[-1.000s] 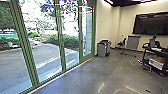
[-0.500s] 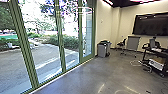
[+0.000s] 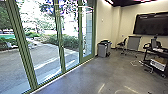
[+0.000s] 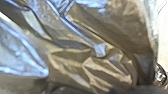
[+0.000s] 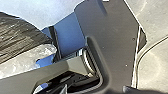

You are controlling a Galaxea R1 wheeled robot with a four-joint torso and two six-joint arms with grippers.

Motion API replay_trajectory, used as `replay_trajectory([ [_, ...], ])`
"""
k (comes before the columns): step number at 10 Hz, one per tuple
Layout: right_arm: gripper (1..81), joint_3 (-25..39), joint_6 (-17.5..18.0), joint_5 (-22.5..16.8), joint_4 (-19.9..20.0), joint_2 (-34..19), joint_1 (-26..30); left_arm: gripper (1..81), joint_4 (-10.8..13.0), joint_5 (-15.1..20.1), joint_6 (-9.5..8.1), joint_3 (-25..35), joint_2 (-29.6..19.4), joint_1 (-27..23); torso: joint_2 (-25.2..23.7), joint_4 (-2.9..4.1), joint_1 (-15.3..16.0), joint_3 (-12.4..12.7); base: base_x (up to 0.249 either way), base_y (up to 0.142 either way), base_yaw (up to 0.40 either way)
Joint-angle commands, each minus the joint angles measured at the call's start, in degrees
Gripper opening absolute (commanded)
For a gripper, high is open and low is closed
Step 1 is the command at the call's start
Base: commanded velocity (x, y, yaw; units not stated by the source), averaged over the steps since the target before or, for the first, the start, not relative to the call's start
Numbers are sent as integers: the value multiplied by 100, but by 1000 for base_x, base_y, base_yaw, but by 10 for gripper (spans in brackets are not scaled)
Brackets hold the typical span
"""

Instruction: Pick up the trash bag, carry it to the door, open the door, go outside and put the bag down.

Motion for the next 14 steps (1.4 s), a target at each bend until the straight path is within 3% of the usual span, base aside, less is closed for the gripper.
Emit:
replay_trajectory([
  [1,811,22,-15,-342,-34,10,246,10,1,315,50,24,-16,-420,0,0,0,0,108,-75,0],
  [14,811,22,-15,-351,-43,10,281,10,1,306,50,24,-16,-429,0,0,4,0,116,-83,0],
])
